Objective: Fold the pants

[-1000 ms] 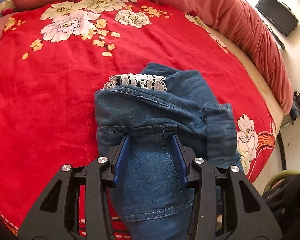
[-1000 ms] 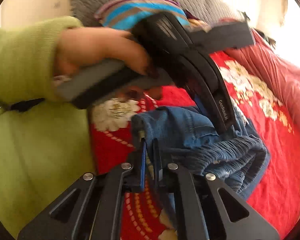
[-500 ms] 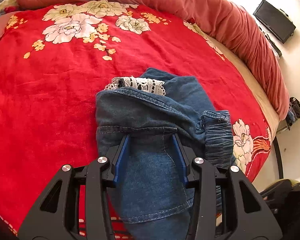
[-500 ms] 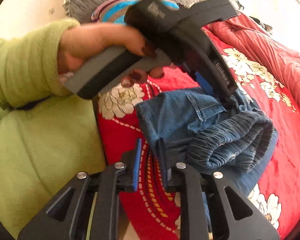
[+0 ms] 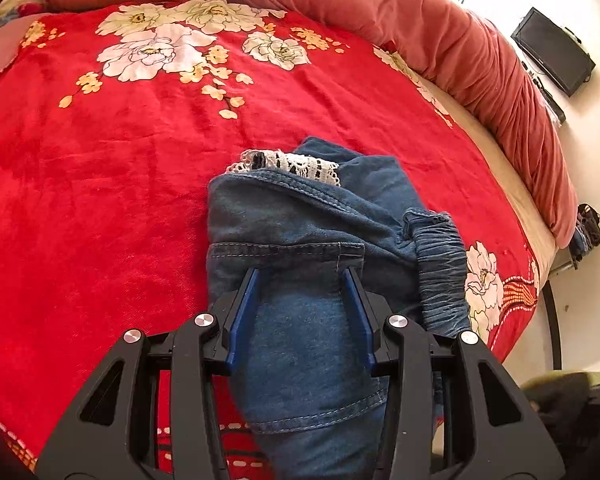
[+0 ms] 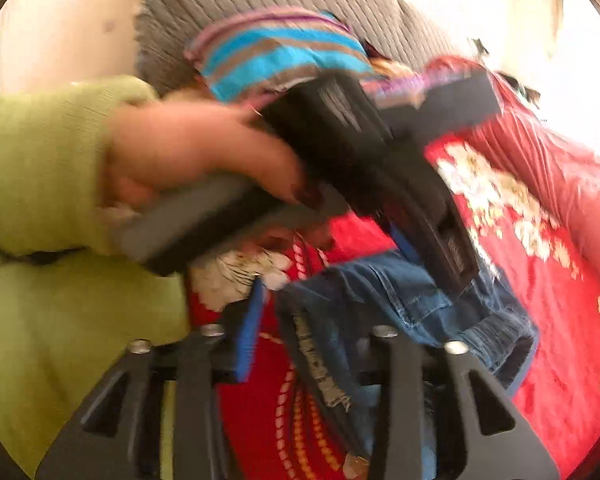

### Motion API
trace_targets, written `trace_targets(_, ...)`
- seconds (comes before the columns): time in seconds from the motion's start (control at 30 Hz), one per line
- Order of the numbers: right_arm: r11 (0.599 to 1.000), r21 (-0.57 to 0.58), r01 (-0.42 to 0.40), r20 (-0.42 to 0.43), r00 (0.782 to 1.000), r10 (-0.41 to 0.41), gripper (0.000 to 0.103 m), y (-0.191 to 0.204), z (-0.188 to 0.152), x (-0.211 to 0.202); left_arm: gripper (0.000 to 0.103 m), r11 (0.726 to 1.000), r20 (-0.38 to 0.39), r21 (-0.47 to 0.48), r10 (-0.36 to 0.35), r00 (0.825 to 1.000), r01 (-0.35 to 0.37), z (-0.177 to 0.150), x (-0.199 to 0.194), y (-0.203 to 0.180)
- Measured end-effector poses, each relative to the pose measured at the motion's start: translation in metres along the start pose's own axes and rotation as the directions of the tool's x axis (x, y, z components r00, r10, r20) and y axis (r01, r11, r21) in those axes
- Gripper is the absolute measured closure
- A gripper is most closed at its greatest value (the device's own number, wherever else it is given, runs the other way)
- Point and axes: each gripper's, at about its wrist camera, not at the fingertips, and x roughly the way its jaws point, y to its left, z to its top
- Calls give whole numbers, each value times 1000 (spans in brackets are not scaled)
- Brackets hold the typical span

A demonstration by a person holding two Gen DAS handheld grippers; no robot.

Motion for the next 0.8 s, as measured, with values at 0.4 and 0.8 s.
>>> trace_targets(0.4, 993, 62, -98, -33, 994, 100, 62, -5, -9, -6, 69, 999, 35, 29, 13, 999, -14, -7, -6, -4)
trace_targets(0.8, 994, 60, -93, -34, 995, 95, 54, 3, -7, -18, 68, 999, 65, 50, 19, 998, -22, -15, -21, -10)
